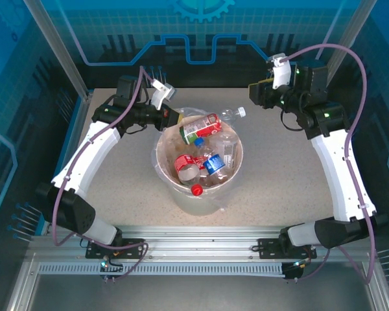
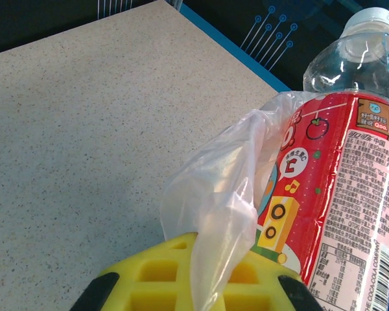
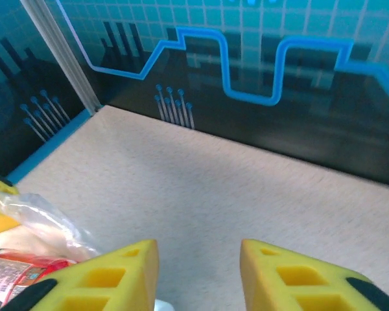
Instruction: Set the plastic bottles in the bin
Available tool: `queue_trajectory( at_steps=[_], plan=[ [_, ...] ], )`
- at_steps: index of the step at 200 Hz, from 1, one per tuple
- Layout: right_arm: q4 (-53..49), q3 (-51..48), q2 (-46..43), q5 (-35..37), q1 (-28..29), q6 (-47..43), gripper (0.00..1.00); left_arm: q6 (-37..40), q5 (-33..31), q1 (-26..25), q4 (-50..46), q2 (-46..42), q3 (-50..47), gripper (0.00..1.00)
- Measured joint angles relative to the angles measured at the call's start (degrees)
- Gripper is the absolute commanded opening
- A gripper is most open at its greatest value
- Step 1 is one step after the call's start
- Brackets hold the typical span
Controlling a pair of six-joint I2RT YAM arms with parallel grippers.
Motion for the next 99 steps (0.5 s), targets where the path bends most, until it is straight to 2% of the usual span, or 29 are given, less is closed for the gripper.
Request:
queue_trajectory(
  at_steps=[37,56,99],
  plan=[
    [-0.2,-2.89,0.57,-4.46,-0.26,9.42,0.37,-1.01,0.0,-0.02,1.11,0.0,-0.2,0.0],
    [0.09,-3.54,0.9,-6.08,-0.28,11.47,0.33,-1.46,0.0,-0.02,1.42,0.0,-0.42,0.0],
    [1.07,-6.43,1.84,-9.46,-0.28,14.47,0.37,-1.51,0.0,-0.07,1.97,0.0,-0.7,0.0]
  ],
)
